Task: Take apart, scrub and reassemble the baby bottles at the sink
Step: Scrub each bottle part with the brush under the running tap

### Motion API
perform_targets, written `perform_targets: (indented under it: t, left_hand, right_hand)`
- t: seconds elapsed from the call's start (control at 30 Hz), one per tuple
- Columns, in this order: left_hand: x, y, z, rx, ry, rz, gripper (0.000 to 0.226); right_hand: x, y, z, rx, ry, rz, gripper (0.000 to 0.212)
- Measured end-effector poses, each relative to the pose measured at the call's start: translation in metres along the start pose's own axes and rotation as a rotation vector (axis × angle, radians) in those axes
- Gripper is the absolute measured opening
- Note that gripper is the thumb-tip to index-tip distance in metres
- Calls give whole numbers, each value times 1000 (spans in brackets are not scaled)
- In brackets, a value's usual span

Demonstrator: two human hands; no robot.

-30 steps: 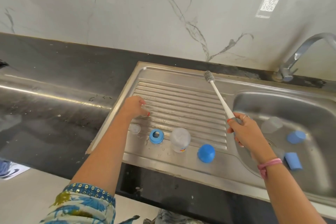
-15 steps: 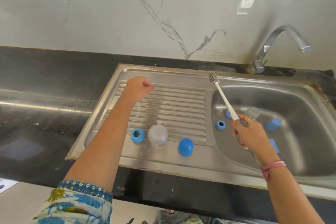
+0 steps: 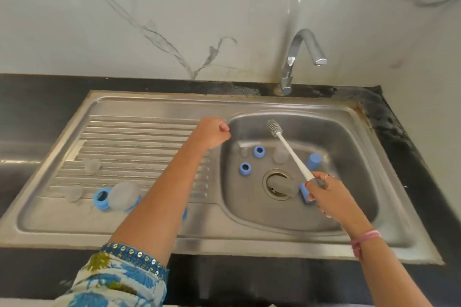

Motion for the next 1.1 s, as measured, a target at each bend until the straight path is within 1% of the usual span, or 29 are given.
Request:
perform_targets:
  t: [0.07,0.17,0.33,0.4,0.47,0.63,0.77,0.83,0.9,1.1]
  left_hand:
    - [-4,27,9,-9,-16,-33,21]
    - [-12,70,17,-117,-7,-143,13]
    - [-20,125,8,-308,-2,-322,31]
    - [-20,139,4,-374,15,-372,35]
    - [-20,154,1,-395,10,-410,32]
    - [-21,184,-9,-439,-73,-475,32]
    - [-26,201,-18,-538,-93,-539,45]
    - [-27,210,-24,-575,-110,-568,47]
    - [-29,216,-28,-607,-113,-568,47]
    - [-41,213,-28,-583,-162,-454,37]
  right_hand:
    - [-8,-10,9,21,-17,-31,15]
    - [-23,-25,22,38,-19,-79,12]
    - [-47,-41,36,103,-59,-142,22]
    - [-54,-44,39,139,-77,-159,24]
    - [-62,-46,43,144,-79,-165,25]
    - [-73,-42,51,135,-64,-163,25]
    - [-79,-38,58,136,-44,-174,28]
    - [-81,-36,61,146,-29,-191,29]
    - [-83,-35,64,152,-19,-198,28]
    - [-87,-34,64,159,-22,-207,26]
Point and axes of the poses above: each hand's wrist, its own x-axis away from the middle knuckle, its own y-axis out of the palm, z = x × y, the point moved 2 cm from there along -x, towards the middle knuckle, and after that the axes turned 5 degrees about z, right-handed, at the moved point
